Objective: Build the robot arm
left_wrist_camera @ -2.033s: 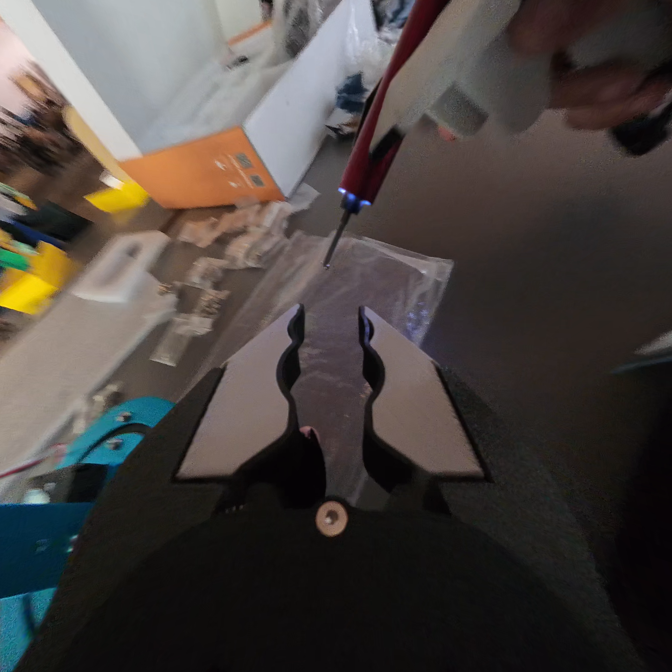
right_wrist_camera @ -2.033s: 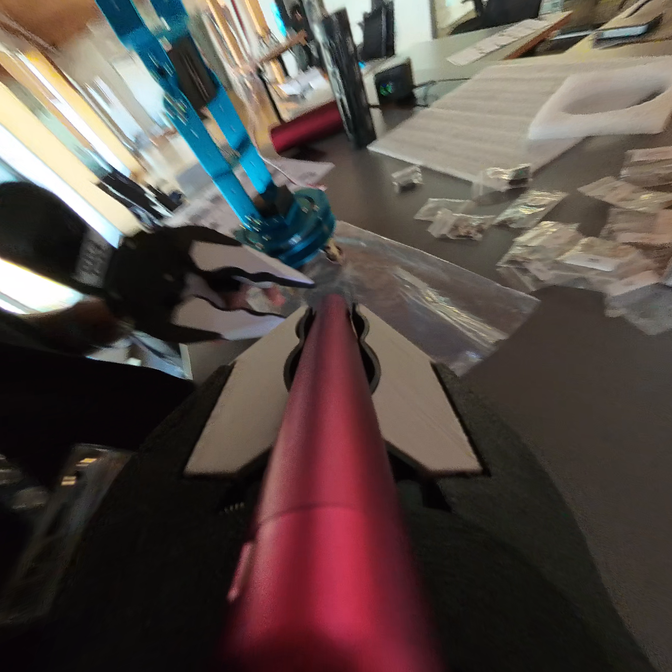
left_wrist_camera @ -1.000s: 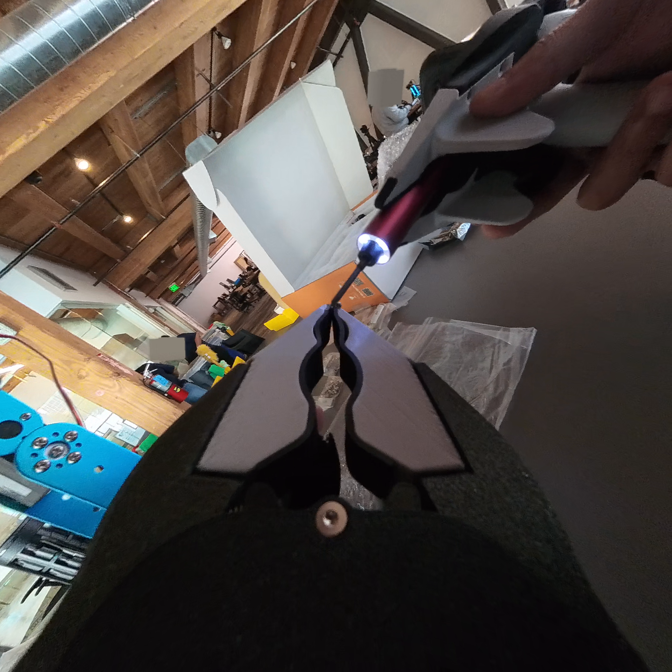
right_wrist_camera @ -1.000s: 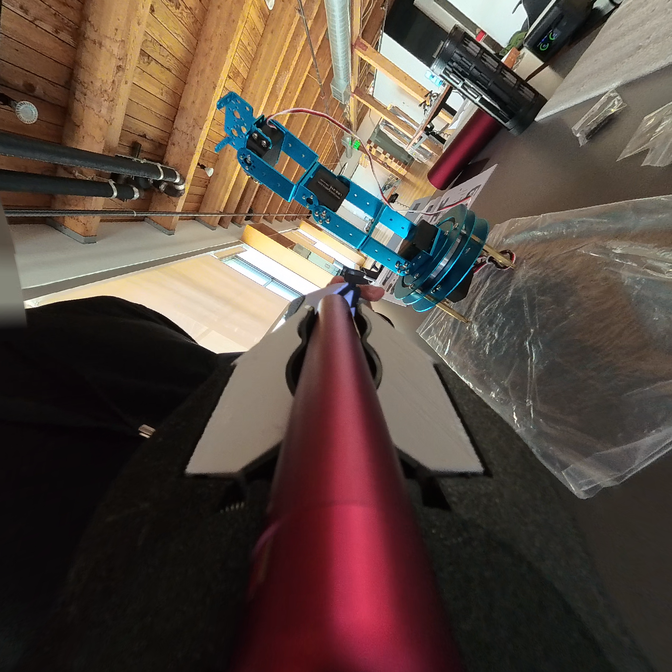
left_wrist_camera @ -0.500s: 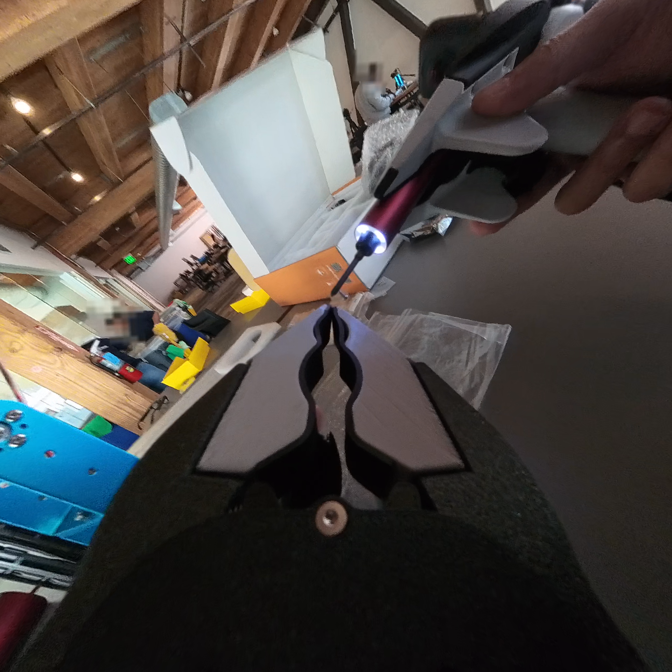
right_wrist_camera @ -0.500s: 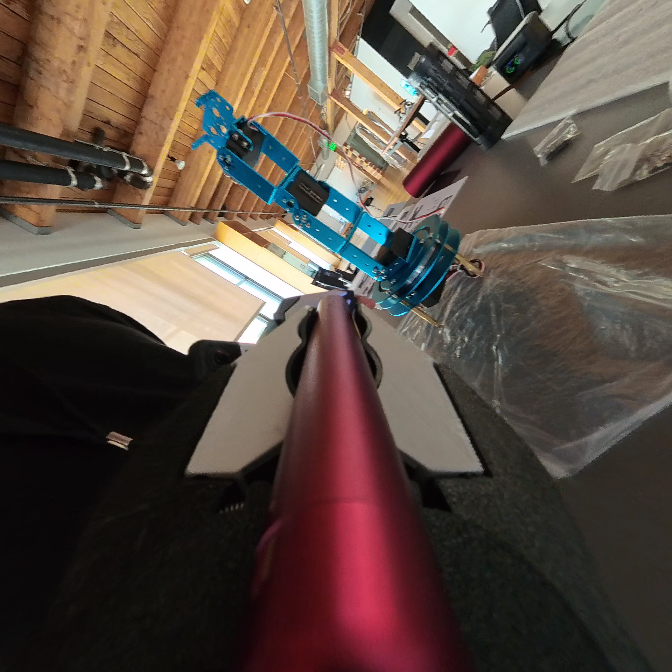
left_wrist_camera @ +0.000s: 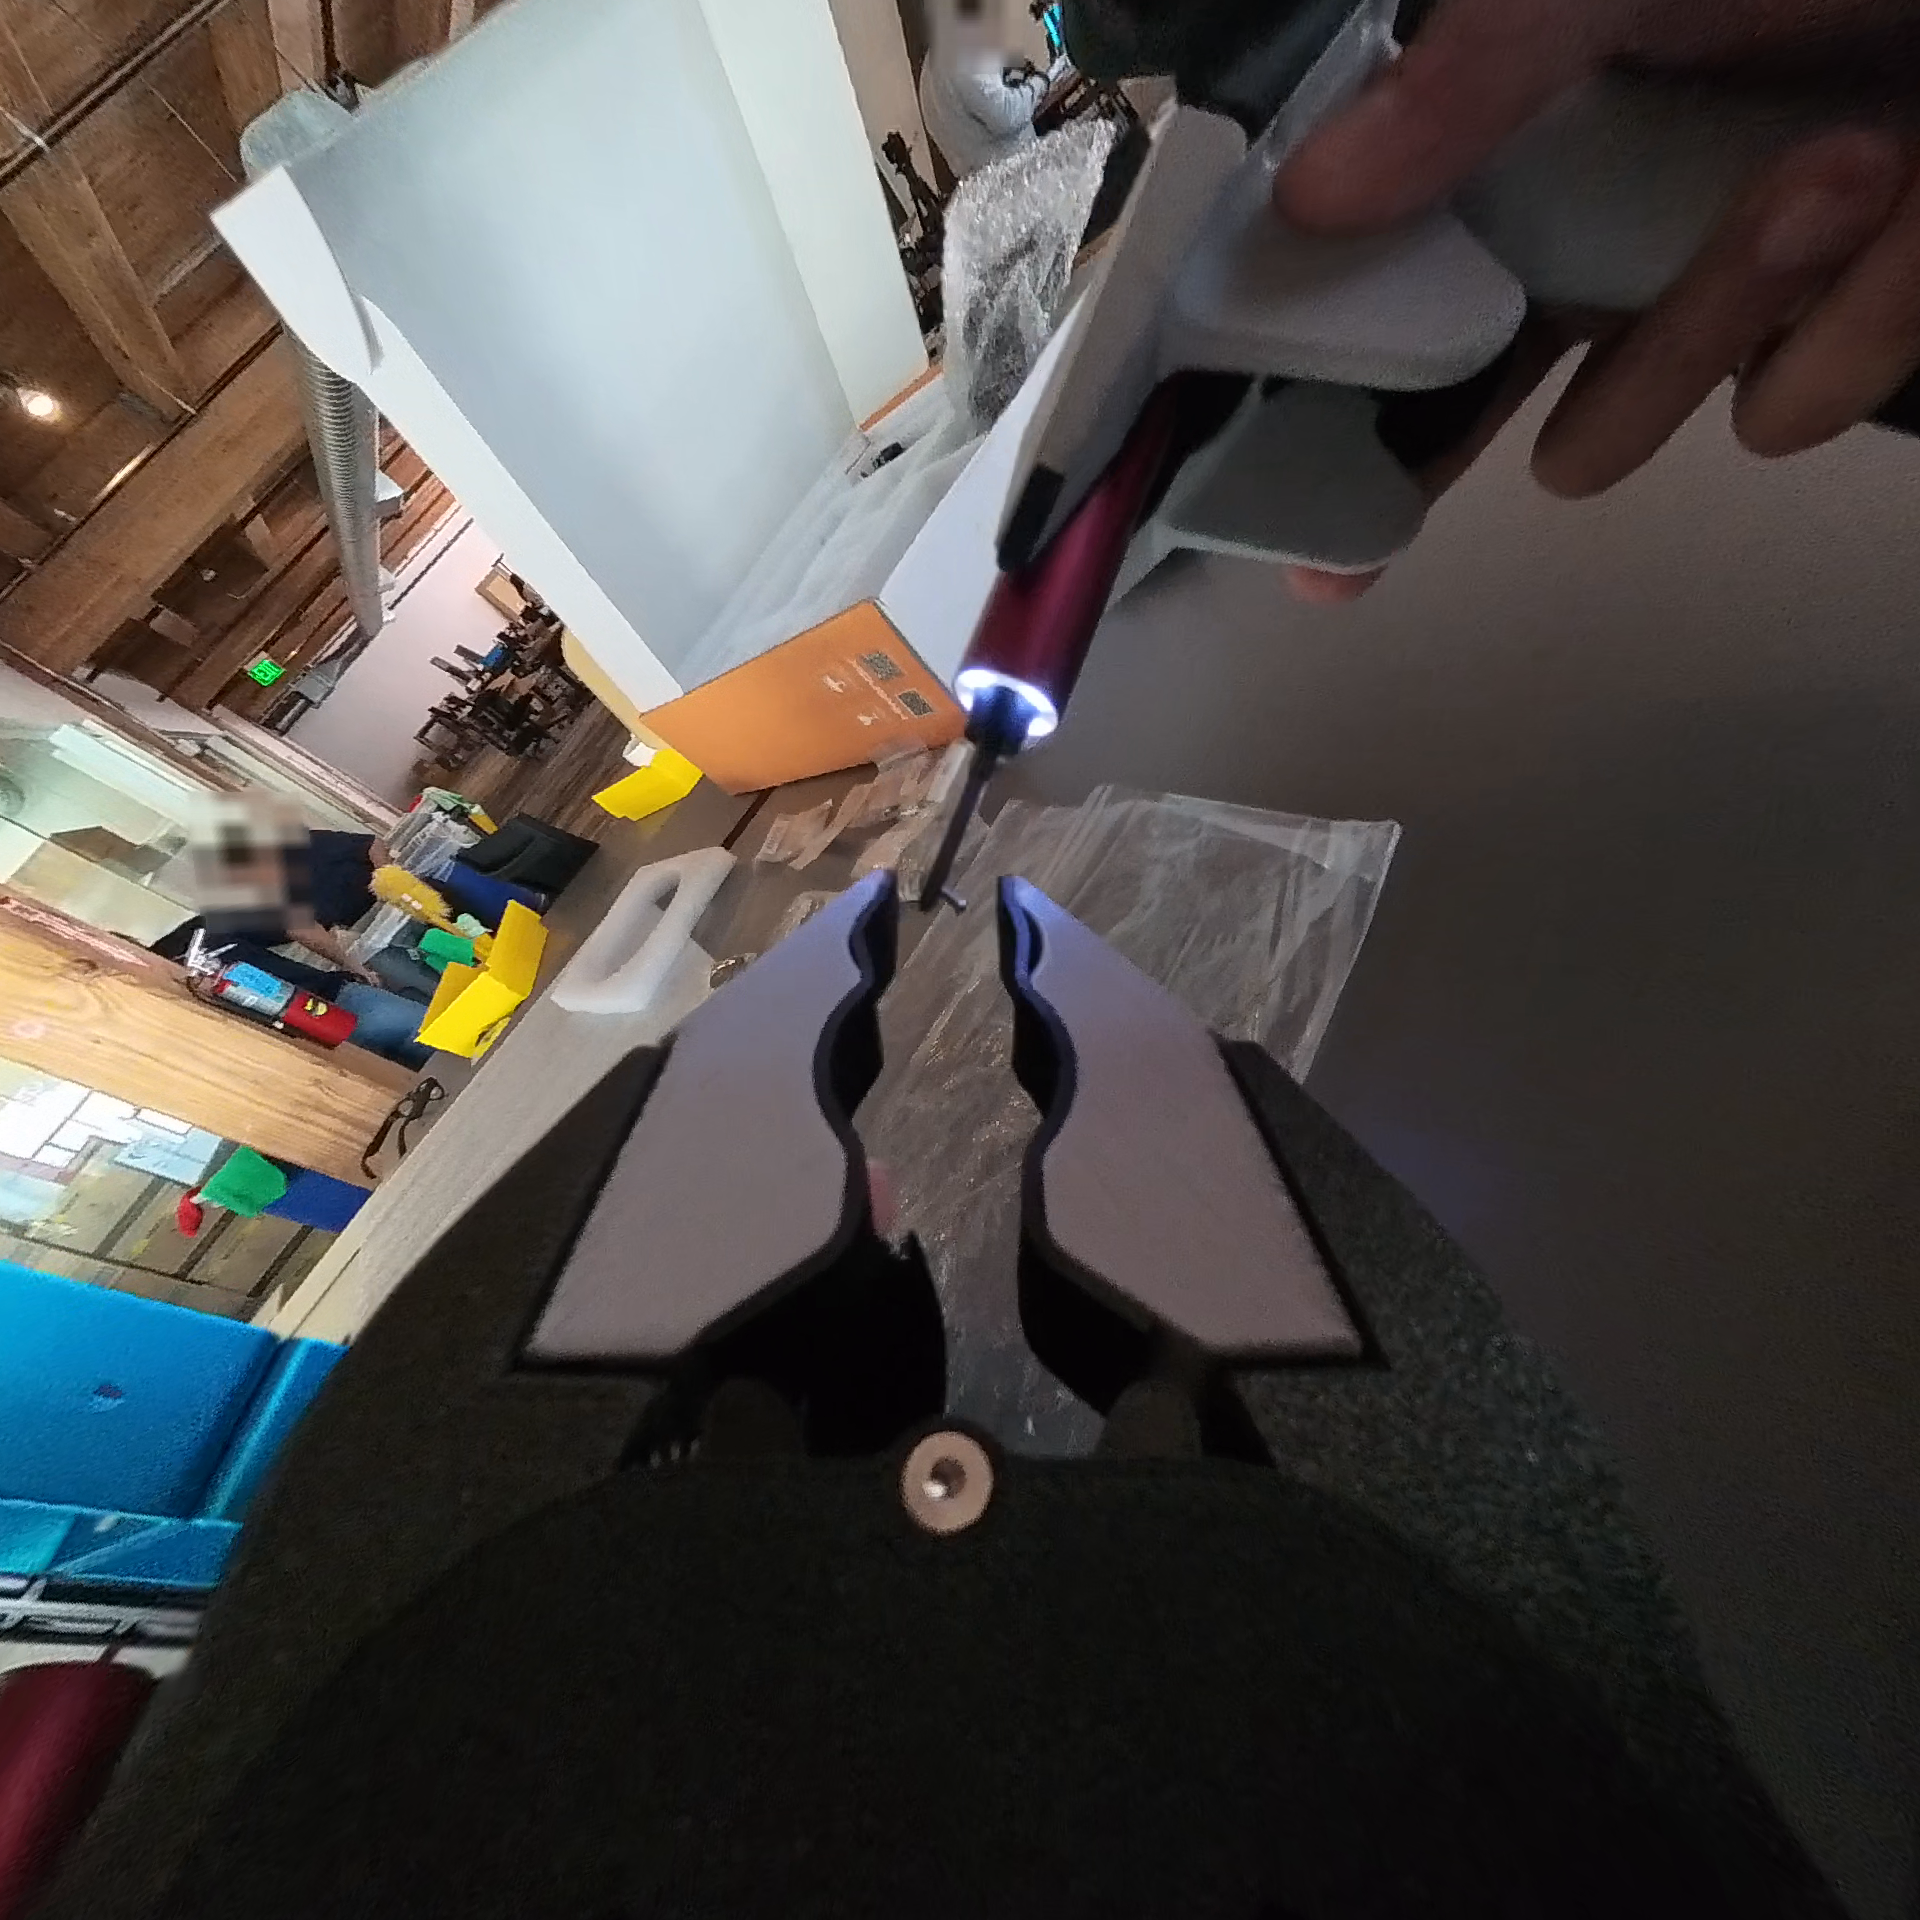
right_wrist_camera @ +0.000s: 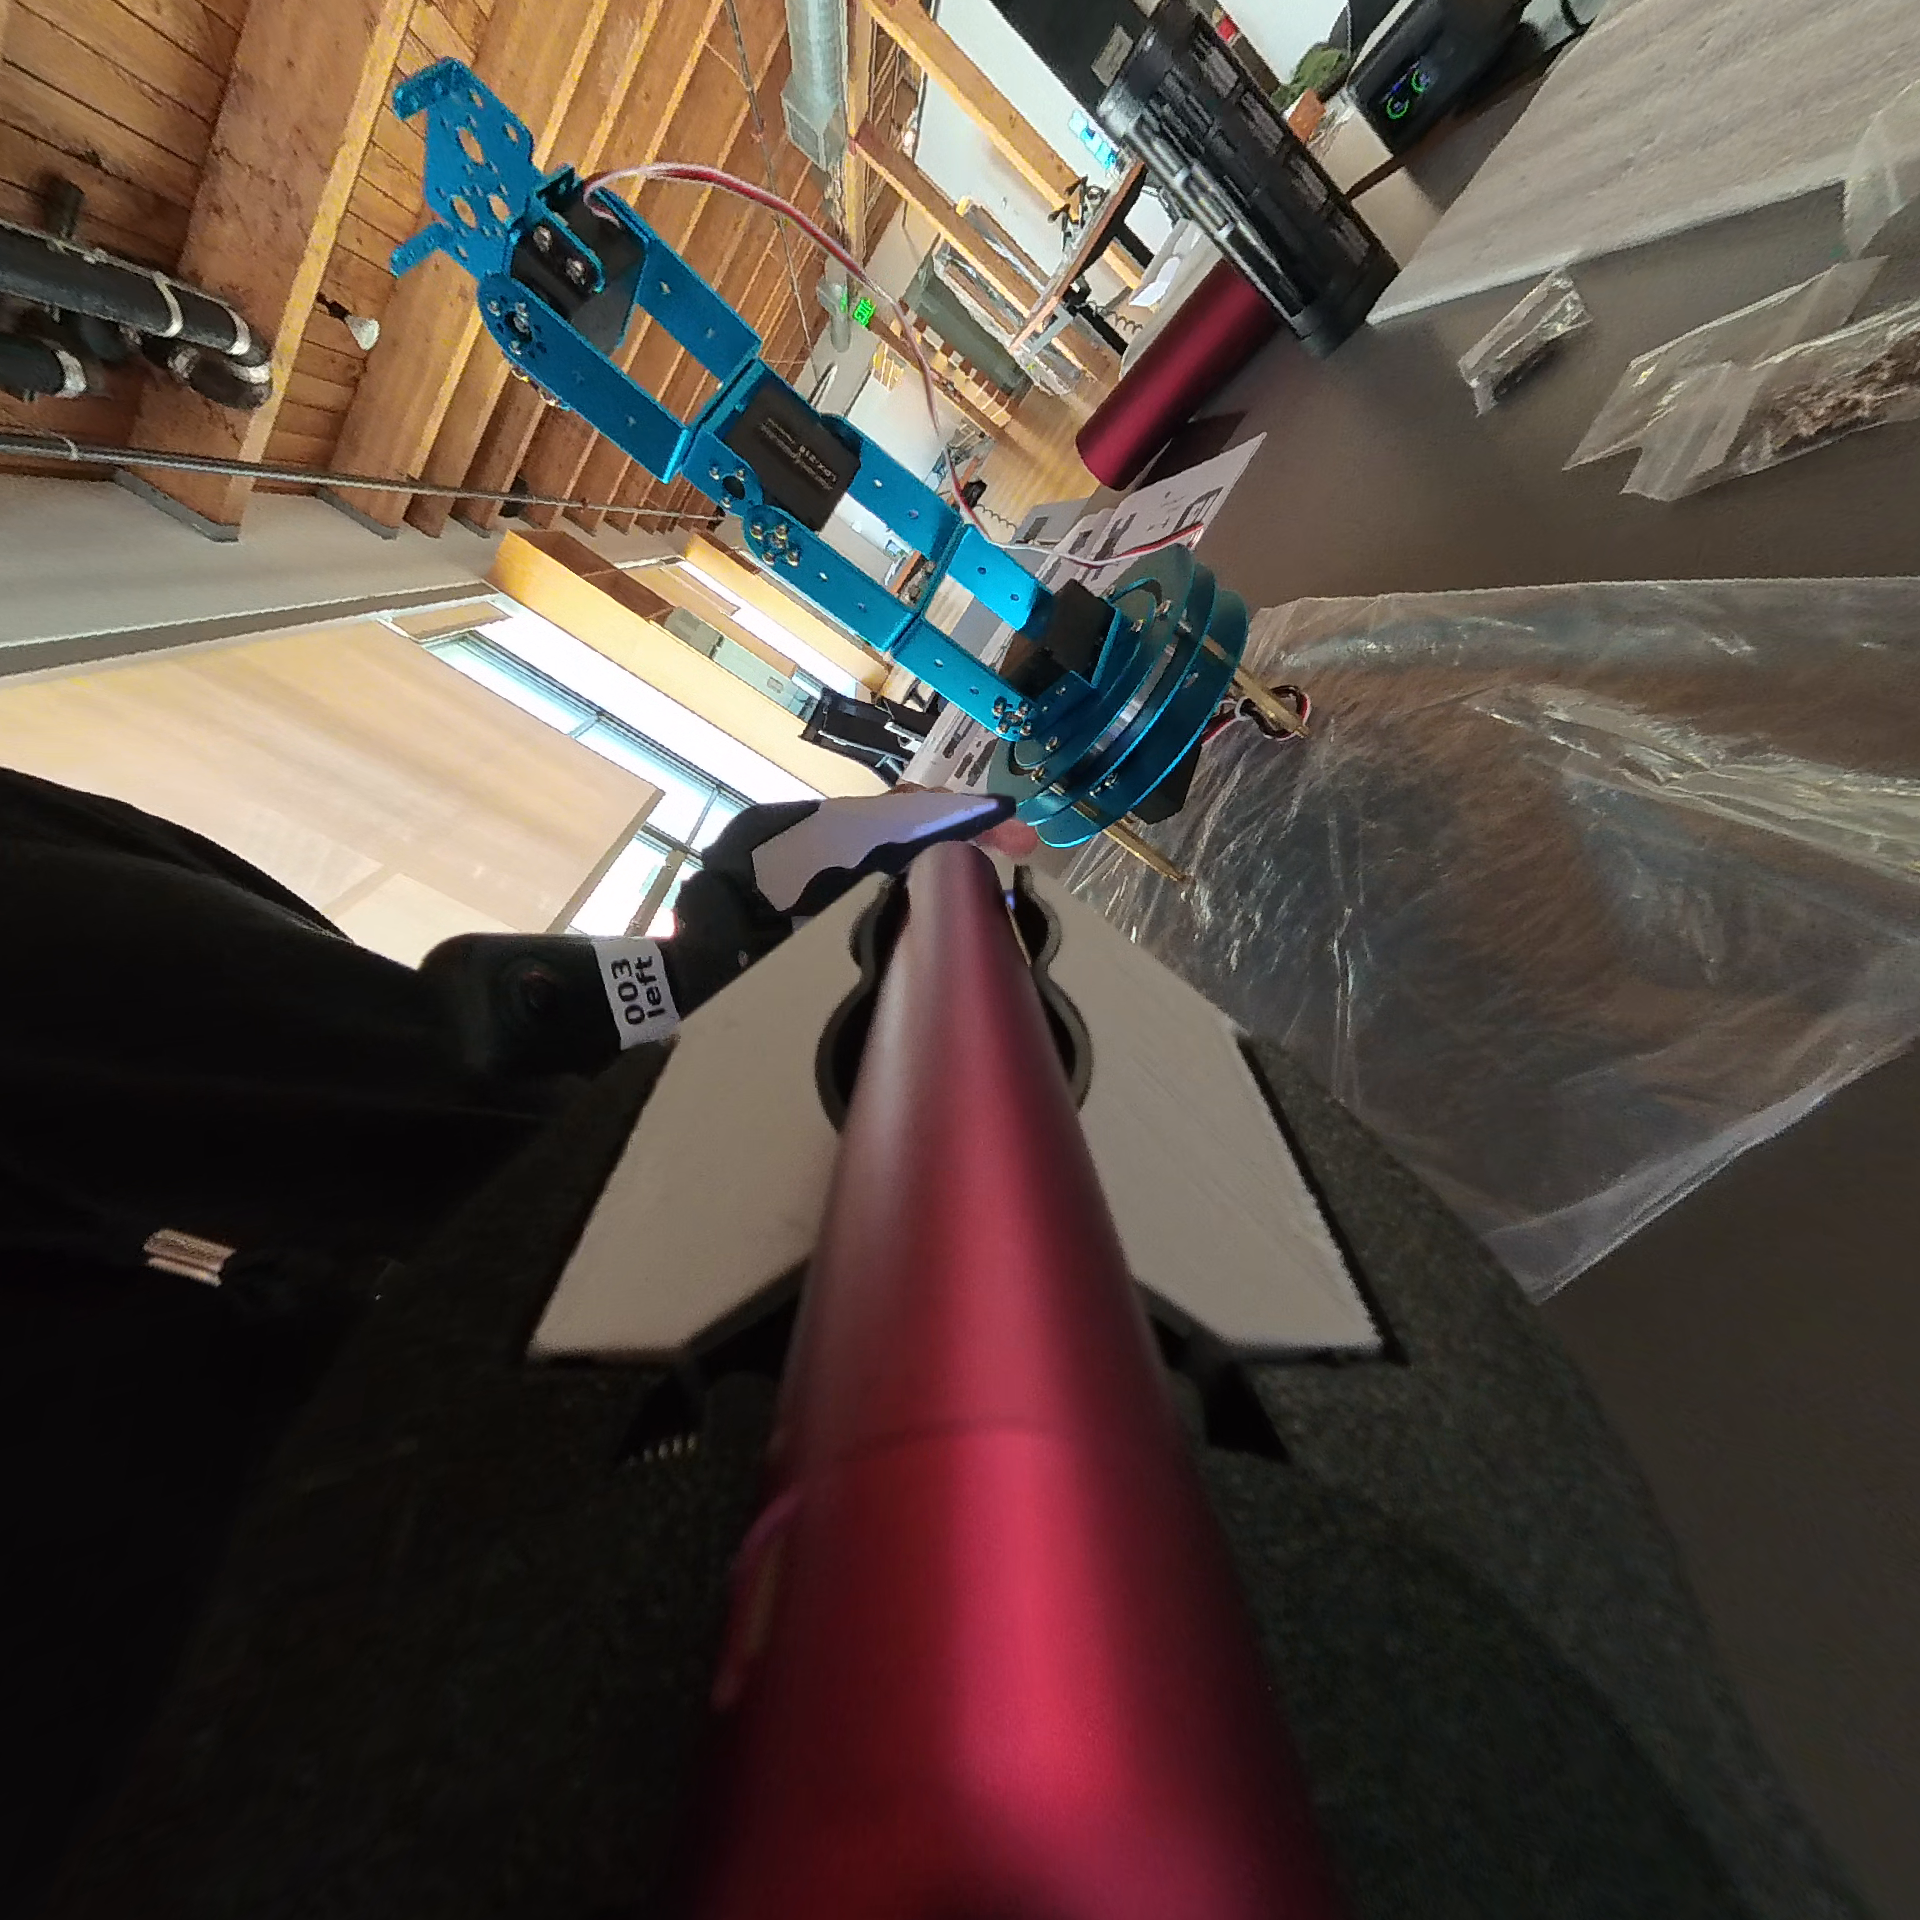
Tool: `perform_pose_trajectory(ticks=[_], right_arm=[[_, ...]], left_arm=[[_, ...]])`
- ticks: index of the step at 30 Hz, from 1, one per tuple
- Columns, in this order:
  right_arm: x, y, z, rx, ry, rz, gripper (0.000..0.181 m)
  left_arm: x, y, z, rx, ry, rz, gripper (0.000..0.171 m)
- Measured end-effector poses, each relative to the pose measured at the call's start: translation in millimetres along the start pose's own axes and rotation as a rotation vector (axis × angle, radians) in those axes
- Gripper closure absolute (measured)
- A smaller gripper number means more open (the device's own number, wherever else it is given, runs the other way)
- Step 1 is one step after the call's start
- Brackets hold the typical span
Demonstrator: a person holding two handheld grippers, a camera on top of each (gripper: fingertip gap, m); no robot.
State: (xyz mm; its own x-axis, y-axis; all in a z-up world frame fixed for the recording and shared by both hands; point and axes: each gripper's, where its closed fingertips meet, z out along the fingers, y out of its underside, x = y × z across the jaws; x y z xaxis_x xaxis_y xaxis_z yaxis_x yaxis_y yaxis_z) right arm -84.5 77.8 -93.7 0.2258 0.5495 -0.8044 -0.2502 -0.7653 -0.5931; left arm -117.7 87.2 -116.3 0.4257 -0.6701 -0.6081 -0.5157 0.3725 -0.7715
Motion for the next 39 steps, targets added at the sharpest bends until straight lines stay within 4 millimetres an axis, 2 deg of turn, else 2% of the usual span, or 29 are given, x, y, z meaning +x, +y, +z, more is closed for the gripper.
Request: perform_pose_trajectory(ticks=[3, 10, 14, 20, 24, 31, 35, 39], right_arm=[[-1.7, 0.0, -0.7, 0.000, -0.002, -0.005, 0.158], [-3.5, 0.5, -2.9, -0.015, 0.009, -0.036, 0.159], [-13.9, -10.0, -7.3, 0.032, -0.047, -0.033, 0.159], [-23.7, -16.2, -8.5, 0.005, -0.014, -0.156, 0.157], [-33.0, -19.6, -5.9, -0.029, 0.006, -0.228, 0.157], [-26.1, -10.9, -2.9, -0.135, 0.104, -0.305, 0.158], [-21.4, -4.5, -0.4, -0.194, 0.158, -0.358, 0.159], [-18.5, 4.1, 8.1, -0.236, 0.154, -0.363, 0.158]], left_arm=[[-2.4, -2.8, -1.3, 0.018, -0.009, 0.001, 0.169], [1.5, -2.7, -2.1, 0.022, 0.032, -0.086, 0.170], [-4.1, -7.9, -5.4, 0.059, 0.057, -0.221, 0.170], [-17.4, -27.4, -15.5, 0.171, 0.101, -0.390, 0.170], [-15.8, -27.9, -15.2, 0.154, 0.089, -0.276, 0.170], [-5.9, -19.3, -11.1, 0.082, 0.079, -0.101, 0.170], [1.5, -12.3, -8.1, 0.024, 0.062, 0.086, 0.170], [7.1, -15.8, -6.0, 0.027, 0.063, 0.164, 0.170]])
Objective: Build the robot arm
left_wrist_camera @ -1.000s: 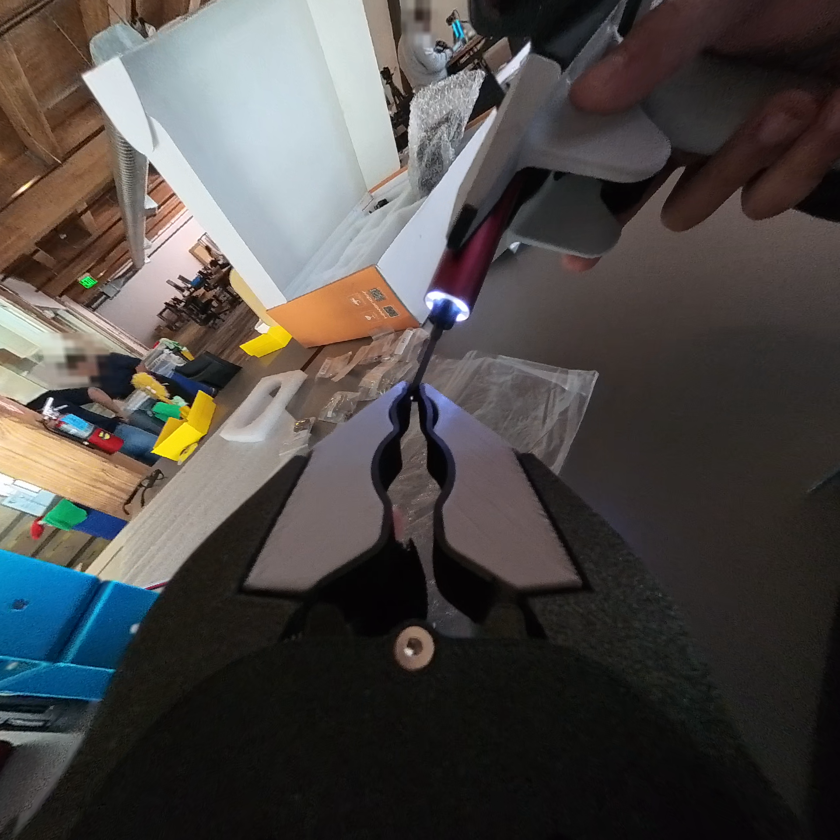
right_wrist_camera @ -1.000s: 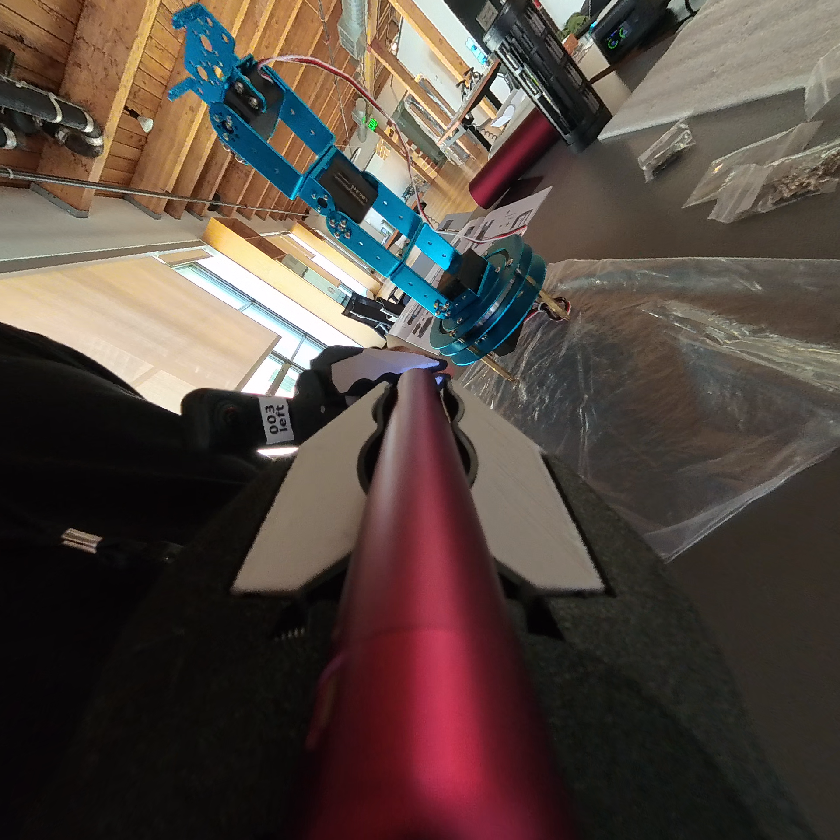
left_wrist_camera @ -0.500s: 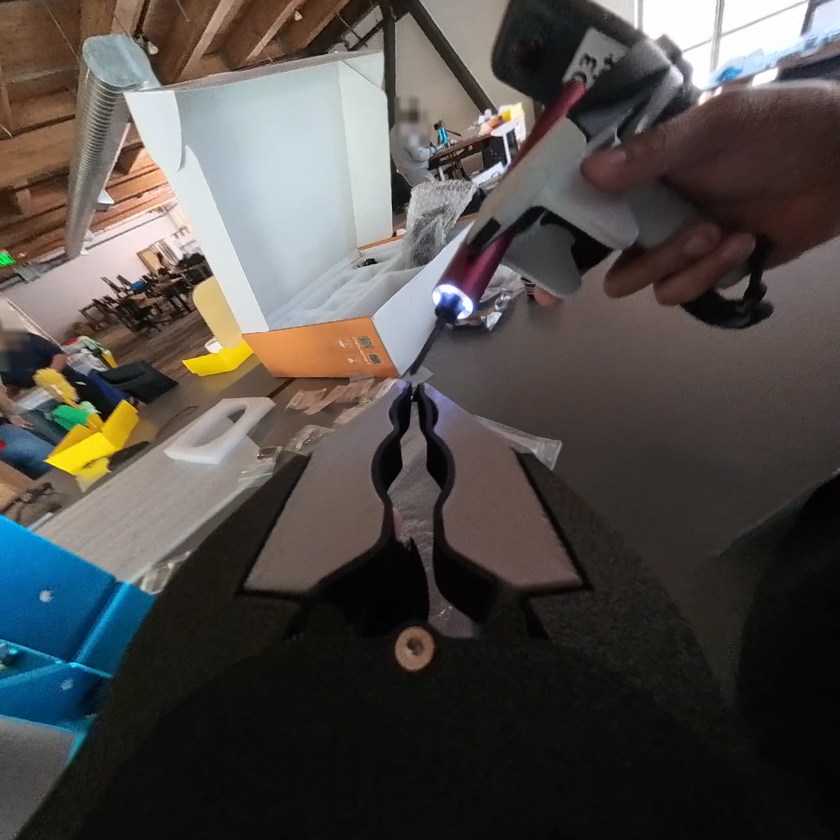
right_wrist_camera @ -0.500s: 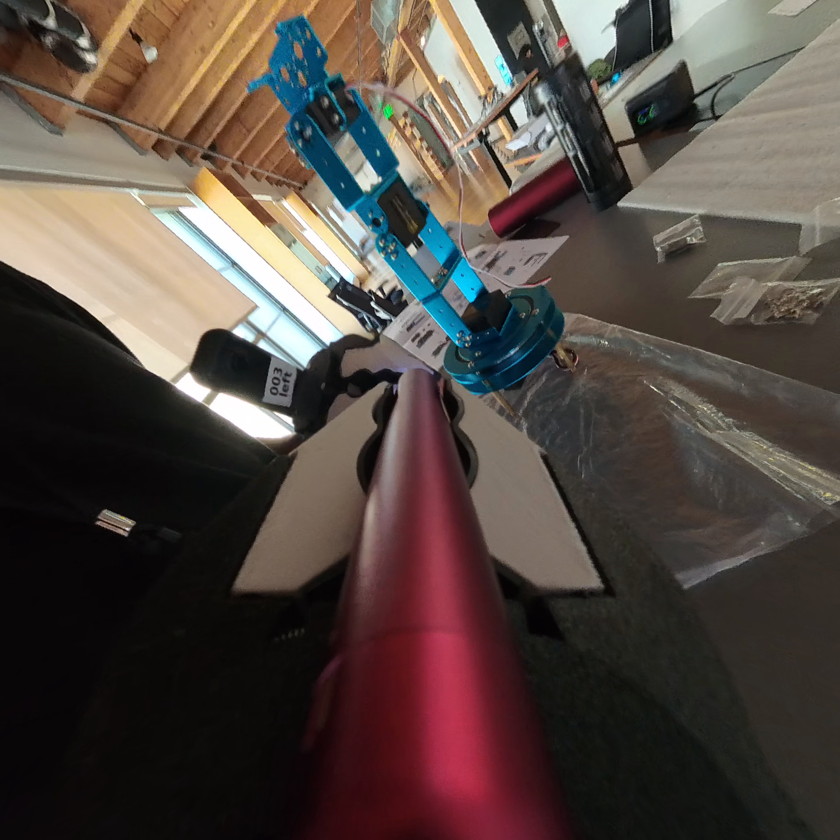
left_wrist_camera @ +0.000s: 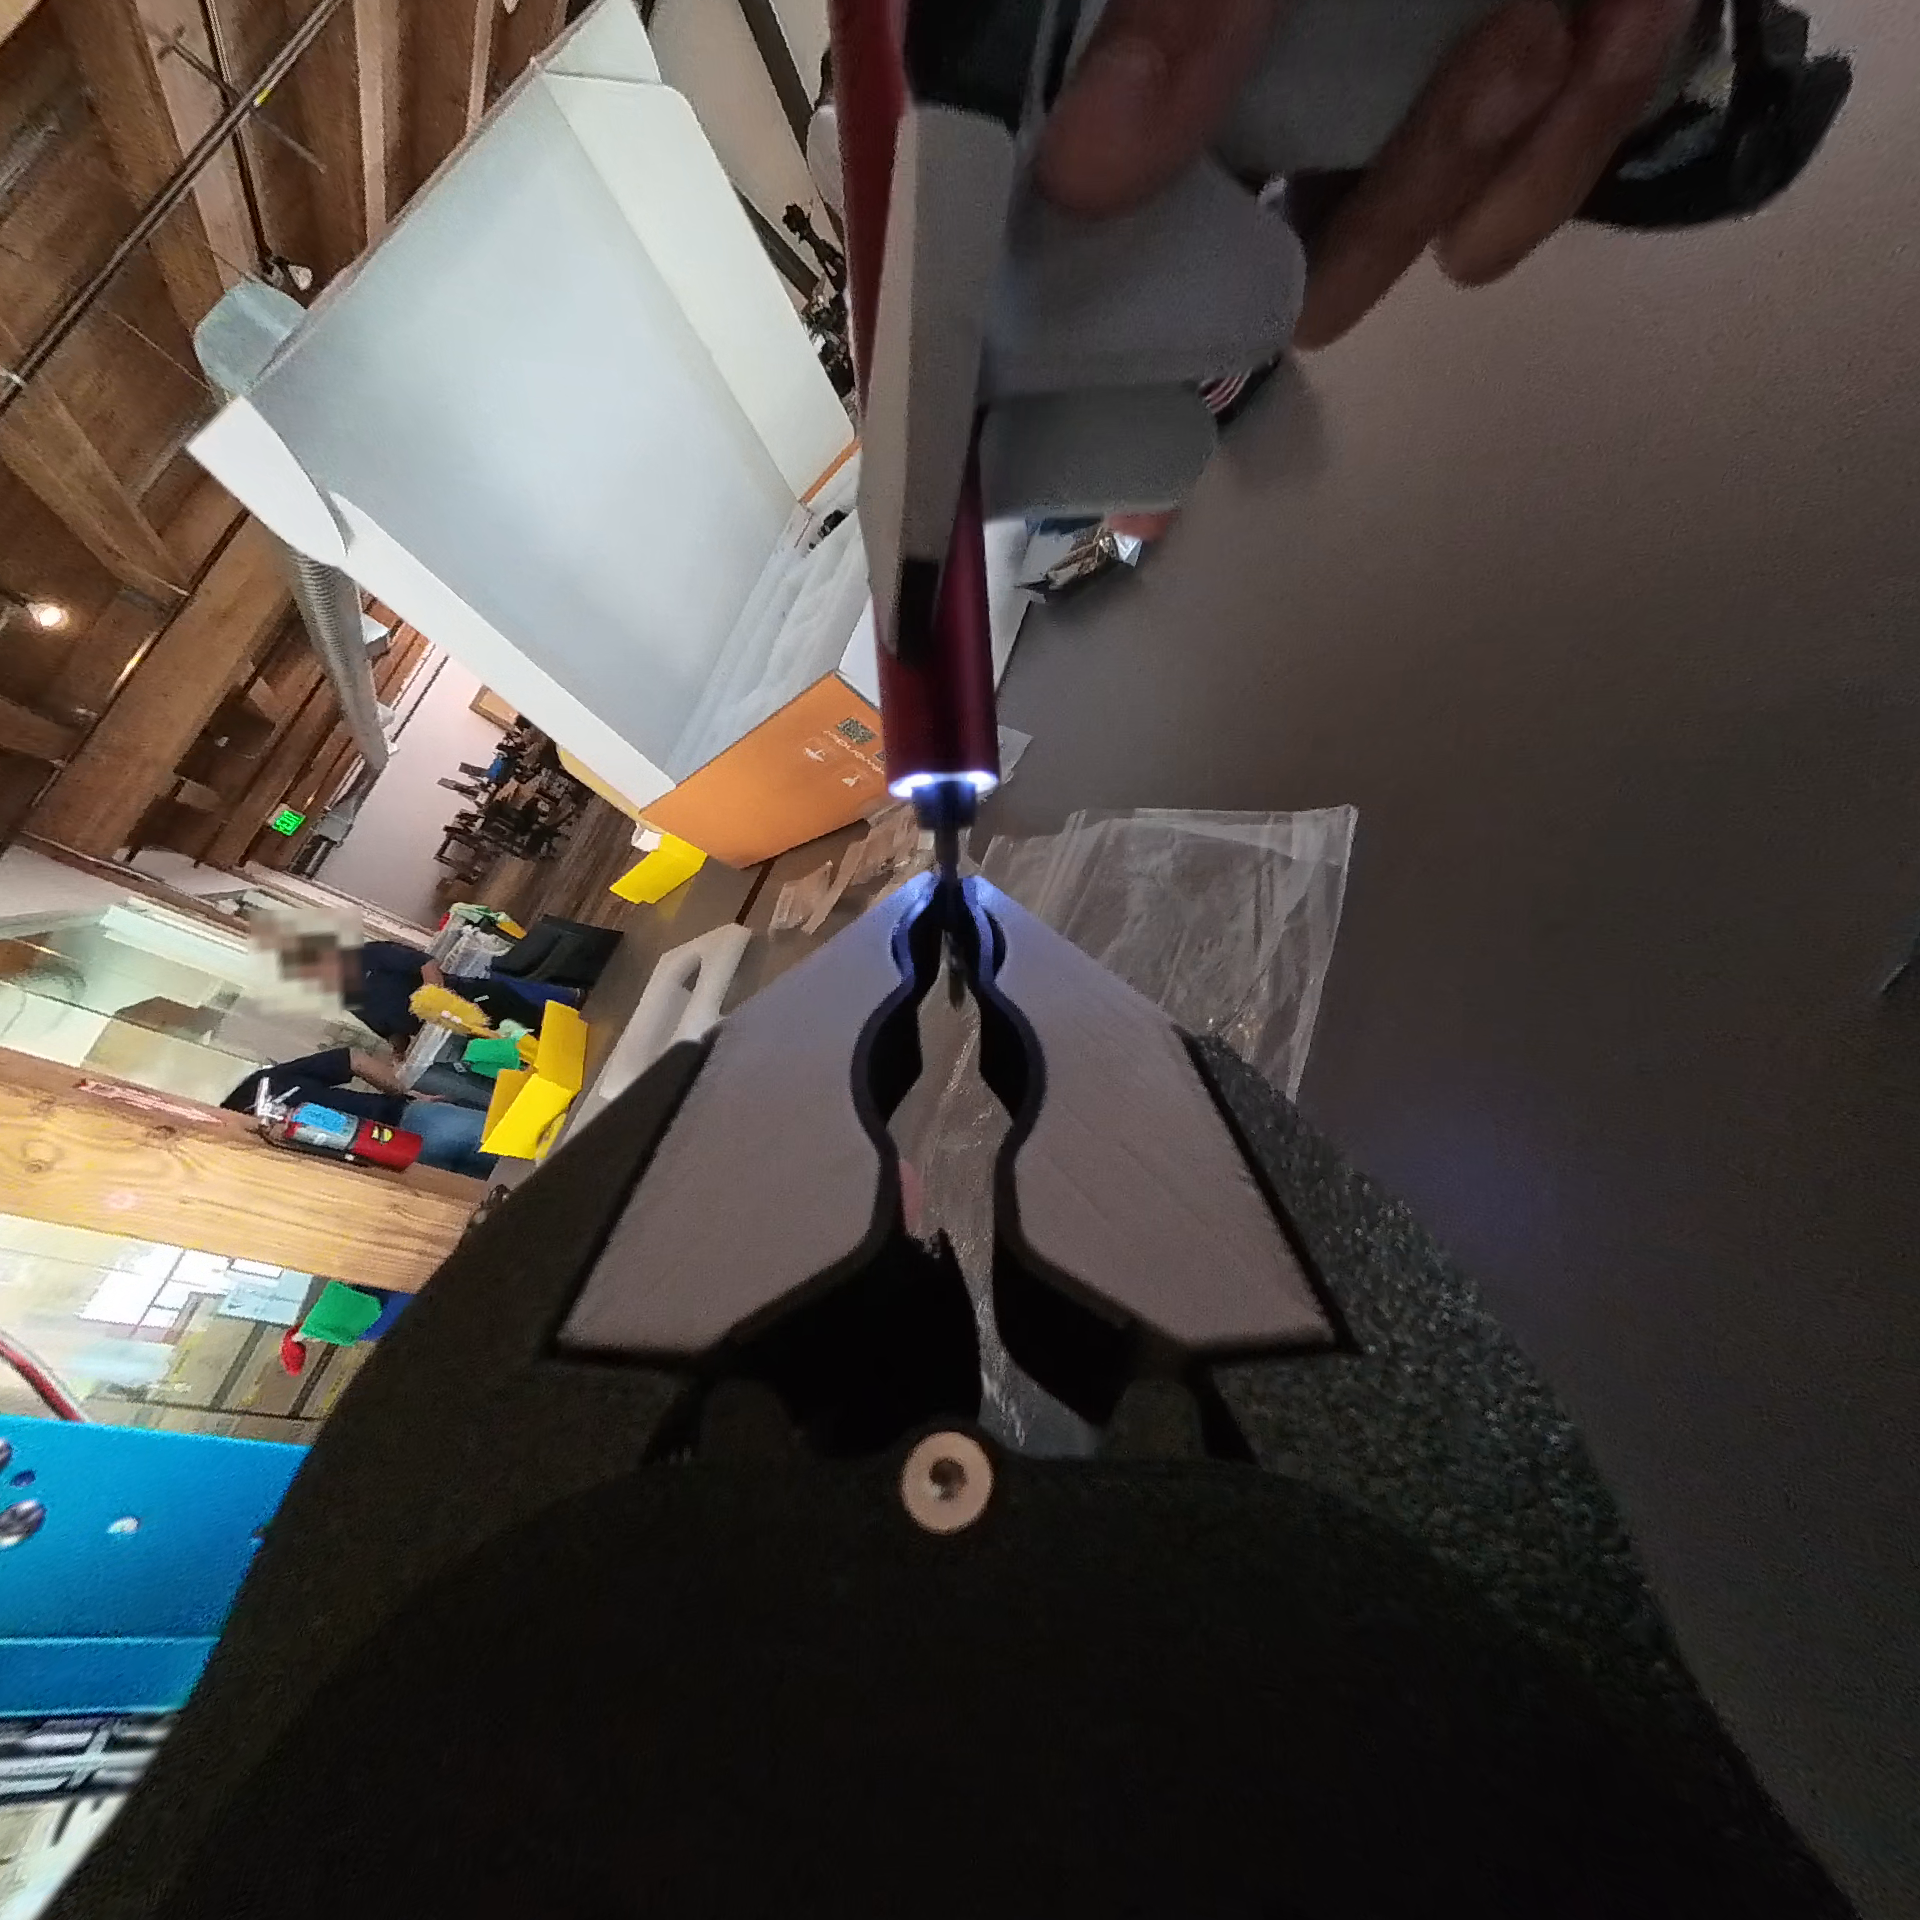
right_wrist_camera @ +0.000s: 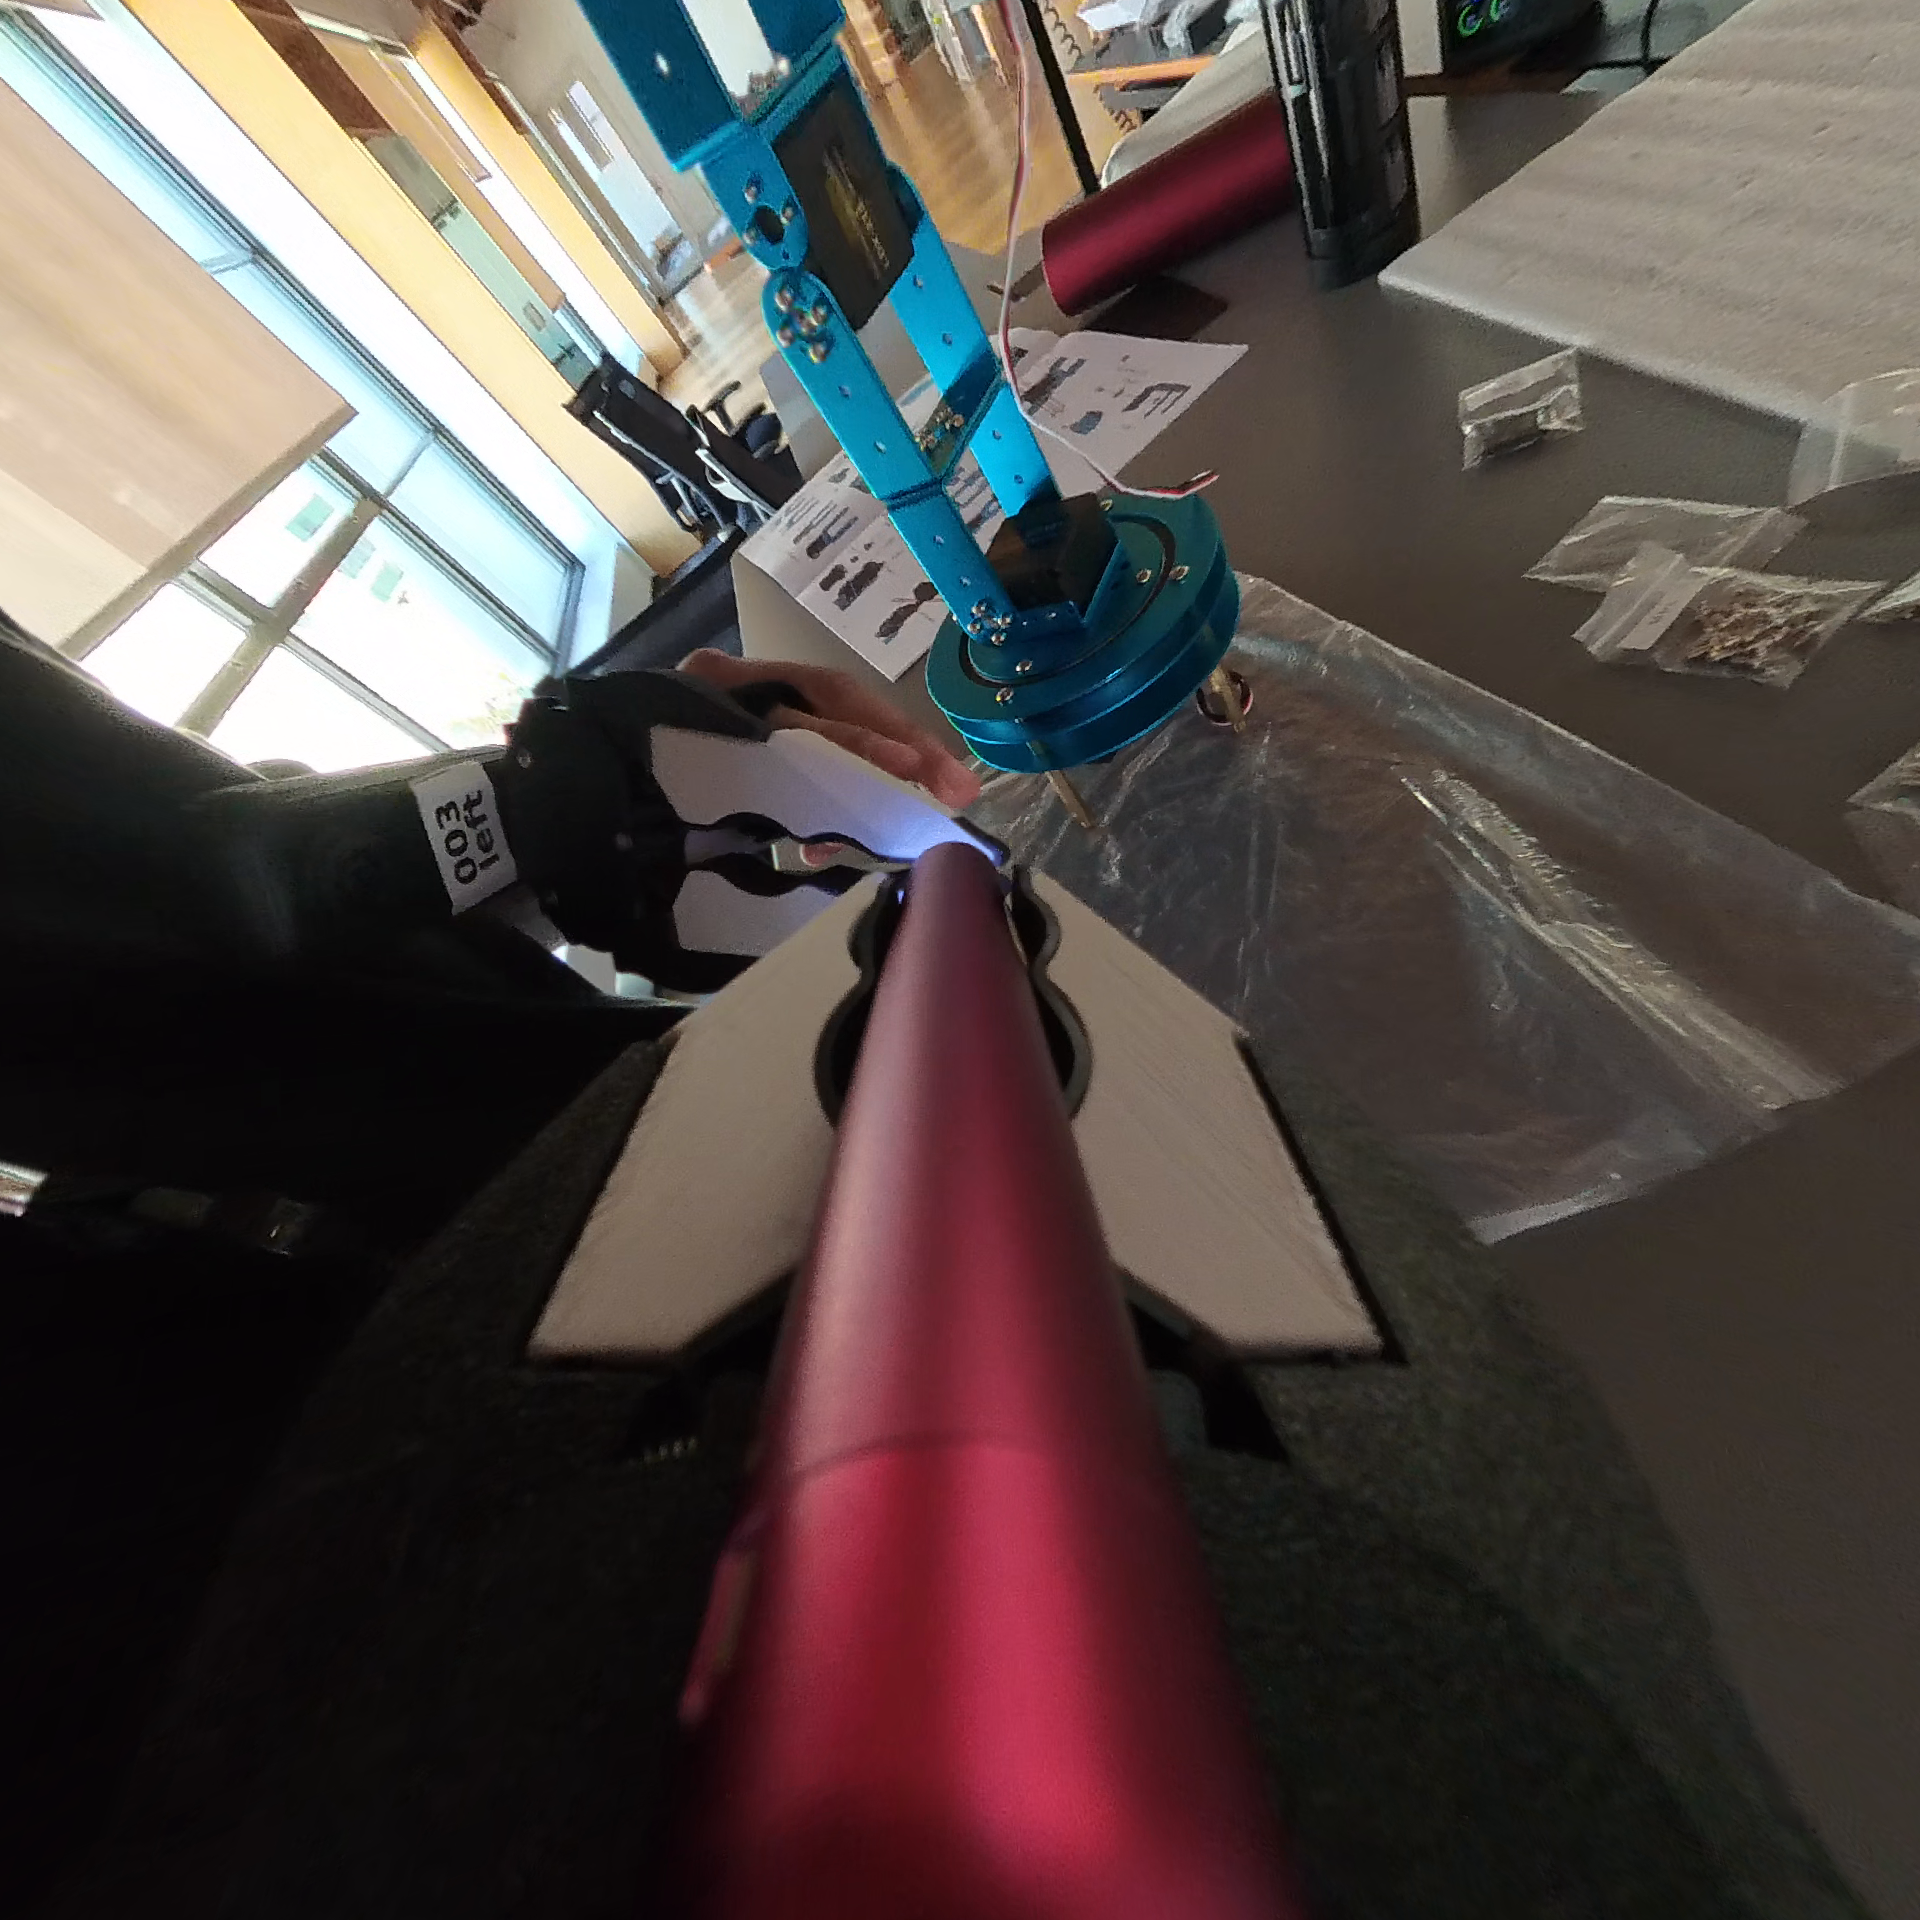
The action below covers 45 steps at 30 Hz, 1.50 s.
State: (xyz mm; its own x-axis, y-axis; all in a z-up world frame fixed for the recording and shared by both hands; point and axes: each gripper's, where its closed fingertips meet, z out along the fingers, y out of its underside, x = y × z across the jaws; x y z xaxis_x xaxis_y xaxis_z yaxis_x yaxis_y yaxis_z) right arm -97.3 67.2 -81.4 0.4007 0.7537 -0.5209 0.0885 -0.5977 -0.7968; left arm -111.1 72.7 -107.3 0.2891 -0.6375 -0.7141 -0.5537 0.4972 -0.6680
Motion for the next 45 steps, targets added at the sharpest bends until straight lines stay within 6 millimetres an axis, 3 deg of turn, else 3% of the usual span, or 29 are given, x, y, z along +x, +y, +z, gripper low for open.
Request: perform_pose_trajectory(ticks=[10, 19, 23, 27, 31, 35, 45], right_arm=[[2.3, -12.5, -16.5, 0.178, -0.157, 0.199, 0.158], [11.8, -14.3, -20.7, 0.195, -0.113, 0.192, 0.158], [27.6, -3.9, -16.2, 0.142, -0.001, 0.135, 0.158], [56.4, 25.4, 0.5, -0.007, 0.172, 0.031, 0.159], [58.2, 40.8, 24.5, -0.079, 0.178, -0.048, 0.158], [71.6, 46.4, 34.9, -0.101, 0.229, -0.078, 0.159], [79.5, 55.6, 33.0, -0.137, 0.204, -0.055, 0.159]], left_arm=[[-15.5, -1.5, -5.4, 0.036, -0.023, -0.173, 0.169], [-14.9, 6.5, -3.1, 0.025, -0.002, -0.284, 0.159], [-12.7, 23.2, -2.7, -0.034, 0.010, -0.368, 0.154], [3.0, 48.7, -9.8, -0.157, 0.062, -0.454, 0.152], [23.7, 68.1, -21.5, -0.256, 0.114, -0.528, 0.156], [36.4, 84.4, -25.6, -0.350, 0.122, -0.573, 0.156], [42.0, 80.3, -12.4, -0.374, 0.119, -0.588, 0.156]])
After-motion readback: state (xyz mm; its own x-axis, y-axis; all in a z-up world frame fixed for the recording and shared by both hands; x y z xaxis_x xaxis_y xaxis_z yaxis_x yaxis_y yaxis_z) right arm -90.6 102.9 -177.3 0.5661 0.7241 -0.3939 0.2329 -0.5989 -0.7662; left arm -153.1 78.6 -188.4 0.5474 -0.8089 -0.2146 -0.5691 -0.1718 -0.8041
